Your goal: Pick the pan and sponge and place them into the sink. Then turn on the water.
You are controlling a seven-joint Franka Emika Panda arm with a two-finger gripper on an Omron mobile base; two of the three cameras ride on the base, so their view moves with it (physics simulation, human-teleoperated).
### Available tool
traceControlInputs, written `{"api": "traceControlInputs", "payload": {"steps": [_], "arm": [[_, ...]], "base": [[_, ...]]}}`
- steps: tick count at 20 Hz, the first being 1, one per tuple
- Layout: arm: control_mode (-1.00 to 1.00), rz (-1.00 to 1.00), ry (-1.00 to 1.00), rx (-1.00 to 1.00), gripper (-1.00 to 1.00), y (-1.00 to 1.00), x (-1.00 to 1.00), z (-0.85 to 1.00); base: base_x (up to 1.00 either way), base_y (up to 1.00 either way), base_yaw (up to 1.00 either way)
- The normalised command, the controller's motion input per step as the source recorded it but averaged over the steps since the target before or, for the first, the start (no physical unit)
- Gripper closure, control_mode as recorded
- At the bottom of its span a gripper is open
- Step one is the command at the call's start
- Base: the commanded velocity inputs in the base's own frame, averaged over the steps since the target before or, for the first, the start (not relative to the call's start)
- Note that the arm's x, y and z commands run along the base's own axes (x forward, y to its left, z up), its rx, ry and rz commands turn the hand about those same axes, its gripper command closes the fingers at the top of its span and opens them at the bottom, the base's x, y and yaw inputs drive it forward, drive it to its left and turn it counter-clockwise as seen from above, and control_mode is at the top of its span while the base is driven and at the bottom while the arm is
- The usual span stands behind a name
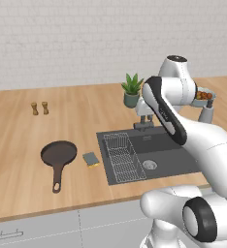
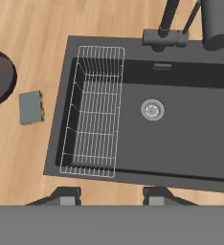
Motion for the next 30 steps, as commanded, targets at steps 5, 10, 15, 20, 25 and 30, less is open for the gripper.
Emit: {"api": "traceControlInputs", "payload": {"steps": [5,10,15,20,25,30], "arm": [[-1.00,0.00,0.00,0.00,-1.00,0.14,-0.14,-0.04],[-1.00,0.00,0.00,0.00,-1.00,0.70,-0.36,-0.14],[-1.00,0.00,0.00,0.00,-1.00,0.83,-0.23,-0.11],[-1.00,0.00,0.01,0.00,-1.00,0.84,-0.02,-0.27],[-1.00,0.00,0.05,-0.03,-1.00,0.81,0.00,-0.39],[-1.00,-0.03,0.13,-0.10,-1.00,0.84,0.20,-0.39]], "base": [[0.00,0.00,0.00],[0.00,0.00,0.00],[0.00,0.00,0.00],[0.00,0.00,0.00],[0.00,0.00,0.00],[0.00,0.00,0.00]]}}
